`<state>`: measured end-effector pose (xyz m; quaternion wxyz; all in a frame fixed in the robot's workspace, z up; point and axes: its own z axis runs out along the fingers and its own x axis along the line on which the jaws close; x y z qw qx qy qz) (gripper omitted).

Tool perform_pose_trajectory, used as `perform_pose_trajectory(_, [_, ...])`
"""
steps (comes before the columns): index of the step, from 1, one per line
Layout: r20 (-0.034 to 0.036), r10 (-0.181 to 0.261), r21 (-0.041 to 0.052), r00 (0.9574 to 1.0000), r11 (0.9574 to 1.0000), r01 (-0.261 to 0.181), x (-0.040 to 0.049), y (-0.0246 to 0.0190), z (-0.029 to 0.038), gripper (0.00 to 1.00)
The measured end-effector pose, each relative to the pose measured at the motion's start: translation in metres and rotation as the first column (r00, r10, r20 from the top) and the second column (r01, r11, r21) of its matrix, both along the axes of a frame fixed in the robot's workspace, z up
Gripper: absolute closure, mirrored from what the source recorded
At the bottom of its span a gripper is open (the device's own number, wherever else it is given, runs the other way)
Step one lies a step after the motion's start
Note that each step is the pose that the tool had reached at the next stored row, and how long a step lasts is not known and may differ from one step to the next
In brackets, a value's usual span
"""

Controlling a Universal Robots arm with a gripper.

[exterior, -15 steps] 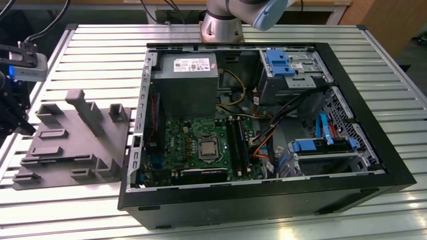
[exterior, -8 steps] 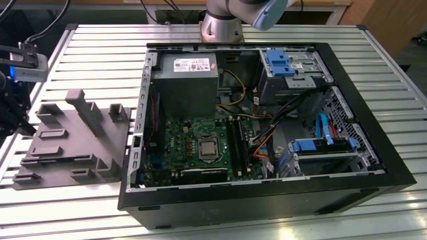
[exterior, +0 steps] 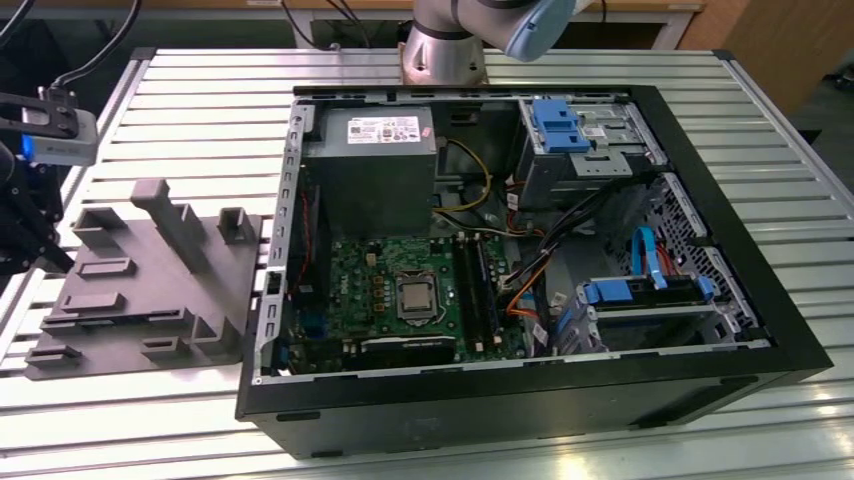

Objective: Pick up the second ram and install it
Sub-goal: 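Pick up the second ram and move it above second insertion slot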

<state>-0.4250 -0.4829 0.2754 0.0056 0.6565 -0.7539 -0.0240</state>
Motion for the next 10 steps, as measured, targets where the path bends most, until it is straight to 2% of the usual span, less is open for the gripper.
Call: perform_pose_trajectory(10, [-0.0001,0.010,-0.0001,0.9999,0.9999,-0.010,0.0000,0.0000,-0.0034,0.89])
